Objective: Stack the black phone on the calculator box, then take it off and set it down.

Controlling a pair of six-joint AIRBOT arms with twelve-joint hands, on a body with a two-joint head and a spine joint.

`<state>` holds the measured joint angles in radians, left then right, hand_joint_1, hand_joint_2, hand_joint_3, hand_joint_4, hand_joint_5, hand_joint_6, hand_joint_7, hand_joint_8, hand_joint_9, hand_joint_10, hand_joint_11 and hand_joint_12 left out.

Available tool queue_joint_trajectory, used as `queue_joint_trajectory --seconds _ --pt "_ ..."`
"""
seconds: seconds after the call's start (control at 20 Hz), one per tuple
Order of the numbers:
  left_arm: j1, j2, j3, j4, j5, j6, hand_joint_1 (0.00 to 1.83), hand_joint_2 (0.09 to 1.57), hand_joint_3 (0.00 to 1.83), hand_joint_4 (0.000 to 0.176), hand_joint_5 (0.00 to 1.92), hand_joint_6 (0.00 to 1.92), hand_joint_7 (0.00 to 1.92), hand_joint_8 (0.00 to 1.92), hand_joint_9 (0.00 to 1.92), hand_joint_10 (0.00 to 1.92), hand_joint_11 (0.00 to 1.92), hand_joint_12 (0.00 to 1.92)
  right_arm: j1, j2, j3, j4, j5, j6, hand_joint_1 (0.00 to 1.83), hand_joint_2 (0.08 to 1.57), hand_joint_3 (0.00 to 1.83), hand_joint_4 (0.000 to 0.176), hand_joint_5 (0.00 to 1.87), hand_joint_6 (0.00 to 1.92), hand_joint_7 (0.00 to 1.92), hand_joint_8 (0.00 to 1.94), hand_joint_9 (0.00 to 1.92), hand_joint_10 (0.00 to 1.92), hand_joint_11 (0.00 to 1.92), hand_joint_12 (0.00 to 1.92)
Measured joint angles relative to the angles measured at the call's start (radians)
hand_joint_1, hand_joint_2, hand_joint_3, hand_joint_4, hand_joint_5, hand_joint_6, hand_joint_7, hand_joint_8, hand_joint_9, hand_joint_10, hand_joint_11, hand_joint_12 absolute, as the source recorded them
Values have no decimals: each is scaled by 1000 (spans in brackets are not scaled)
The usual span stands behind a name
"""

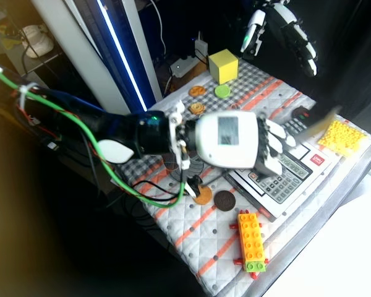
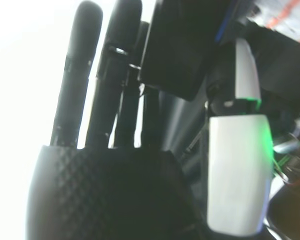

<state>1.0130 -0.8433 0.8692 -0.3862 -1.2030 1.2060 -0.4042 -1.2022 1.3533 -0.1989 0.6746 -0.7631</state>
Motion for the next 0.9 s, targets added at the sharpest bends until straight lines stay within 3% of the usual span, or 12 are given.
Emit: queue_joint_trajectory --seconds 0.1,0.15,0.25,0.3,0.4,0.55,0.6,0.65,0.7,0.75,0.8,0.9 --pt "10 25 -8 3 -3 0 681 920 0 129 35 12 86 5 34 2 0 0 -32 79 -53 8 85 -1 1282 1062 0 0 1010 773 1226 732 1387 300 1070 1130" --pt "16 36 -10 -4 -12 -1 663 918 0 114 30 8 66 0 21 0 0 0 -53 109 -72 16 124 1 1290 1047 0 0 1045 713 1268 658 1405 250 1077 1074" --pt "27 56 -18 -7 -35 0 643 905 0 106 45 12 20 0 0 0 0 0 -125 165 -112 21 212 37 1286 1070 0 0 1015 705 1187 851 1386 239 955 1137" --pt "32 61 -23 0 -43 0 680 905 0 104 55 14 28 5 0 0 0 0 -162 190 -135 14 241 53 1363 1089 7 0 971 733 1112 870 1018 1011 750 1149" --pt "40 76 -31 4 -51 0 693 899 0 97 59 13 0 0 0 0 0 0 -210 228 -182 -25 285 63 1272 1085 0 0 975 820 1151 866 1135 561 777 1132" --pt "51 85 -33 -4 -72 0 706 881 0 72 54 7 6 2 0 0 0 0 -256 253 -197 -50 327 117 1273 1075 1 0 971 850 1193 784 1280 376 932 1096" --pt "55 86 -33 -18 -72 0 710 882 0 95 73 13 55 20 0 0 0 0 -282 264 -207 -38 340 123 1278 1080 0 0 1003 745 1150 911 1209 623 817 1356" --pt "59 86 -33 -24 -71 0 701 882 0 94 74 5 85 10 0 0 0 0 -301 275 -213 -38 349 127 1187 1109 0 0 994 898 1219 853 1224 1072 947 1586" --pt "63 86 -33 -23 -70 0 694 886 0 96 70 2 87 6 0 0 0 0 -311 280 -217 -37 356 128 1166 1125 0 0 973 962 1276 656 1241 999 991 1467" --pt "63 85 -33 -17 -68 0 704 881 0 90 84 7 93 6 3 1 0 0 -330 285 -218 -35 372 132 1261 1079 11 0 976 819 1214 788 1279 797 951 1256" --pt "63 85 -33 -14 -69 0 693 877 0 86 98 11 111 12 10 4 0 0 -353 285 -218 -26 379 140 1279 1069 0 0 965 879 1273 619 1347 475 1010 1036" --pt "63 85 -33 -19 -68 0 698 875 0 98 89 6 100 6 0 0 0 0 -412 285 -216 -5 378 165 1295 1040 3 0 1020 771 1326 531 1482 208 1072 999"
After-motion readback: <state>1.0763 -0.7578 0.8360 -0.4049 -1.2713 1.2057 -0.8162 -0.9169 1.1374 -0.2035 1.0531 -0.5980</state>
